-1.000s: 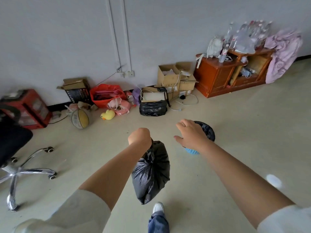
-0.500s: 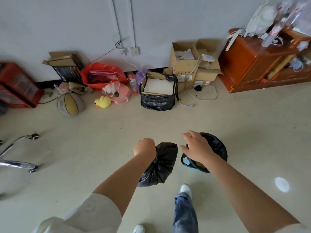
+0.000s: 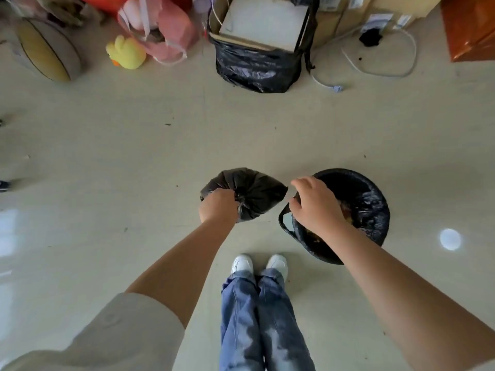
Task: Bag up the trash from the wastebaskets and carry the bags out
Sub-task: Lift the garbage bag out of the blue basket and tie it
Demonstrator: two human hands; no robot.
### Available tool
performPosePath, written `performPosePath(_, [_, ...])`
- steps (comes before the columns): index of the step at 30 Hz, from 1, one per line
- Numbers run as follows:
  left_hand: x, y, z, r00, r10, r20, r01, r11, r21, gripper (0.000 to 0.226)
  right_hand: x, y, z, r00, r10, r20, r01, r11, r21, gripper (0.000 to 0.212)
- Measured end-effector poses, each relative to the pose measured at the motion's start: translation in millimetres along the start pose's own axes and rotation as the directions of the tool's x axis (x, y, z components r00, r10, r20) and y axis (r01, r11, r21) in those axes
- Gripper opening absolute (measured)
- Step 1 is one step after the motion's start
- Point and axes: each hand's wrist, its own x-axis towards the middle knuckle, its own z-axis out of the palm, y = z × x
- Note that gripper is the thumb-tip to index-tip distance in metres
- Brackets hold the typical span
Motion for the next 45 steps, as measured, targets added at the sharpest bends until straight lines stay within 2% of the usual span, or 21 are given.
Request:
performPosePath(5, [38.8,5.2,68.2,0.999,-0.021,0.033,0.020,0.999,0.039,0.021,11.5,36.7,52.6,0.998,-0.008,0.061,0.005,0.999,0.034,0.034])
performPosePath(8, [39.7,14.7,84.8,0.999,0.037,0.001,-0.037,0.991,0.128,0.024,7.2,54.9,60.6,0.996,0.017,0.089,-0.020,0.999,0.029,0.032])
performPosePath(14, [13.1,53.5,78.1,0.955,0.294,-0.044,-0.280,0.939,0.201,0.052,-20.7,93.0,23.1,0.992,0.107,0.066,-0.111,0.991,0.069,0.038])
performPosePath(17, [-7.8,85.8,71.6,0.921,0.384,-0.068,-0.358,0.902,0.244,0.057,-39.8,114.7,-2.2,0.987,0.161,0.026,-0.163,0.982,0.094,0.042])
performPosePath(20, [-30.4,116.8,76.7,0.902,0.426,-0.073,-0.394,0.879,0.269,0.059,-55.4,143.8,-16.4,0.979,0.202,0.016,-0.203,0.969,0.142,0.043])
performPosePath(23, [-50.7,143.2,99.7,0.918,0.394,-0.053,-0.370,0.896,0.246,0.060,-67.6,181.4,-18.4,0.972,0.234,0.005,-0.230,0.950,0.210,0.043])
performPosePath(30, [-97.4,179.7,194.4,0.975,0.223,-0.008,-0.217,0.956,0.197,0.055,-94.4,271.0,20.4,0.994,0.029,0.104,-0.032,0.999,0.029,0.042])
performPosePath(37, [-97.5,176.3,286.1,0.975,0.221,0.017,-0.220,0.956,0.196,0.046,-95.5,303.6,113.1,0.968,-0.136,0.209,0.160,0.981,-0.105,0.038])
performPosePath(42, [-60.0,149.7,341.4,0.950,0.305,-0.060,-0.280,0.924,0.259,0.043,-74.5,319.3,183.8,0.959,-0.222,0.177,0.246,0.962,-0.123,0.047])
performPosePath(45, [-30.7,136.2,358.0,0.901,0.426,-0.079,-0.384,0.870,0.309,0.039,-49.0,327.1,201.2,0.922,-0.291,0.257,0.343,0.920,-0.190,0.041])
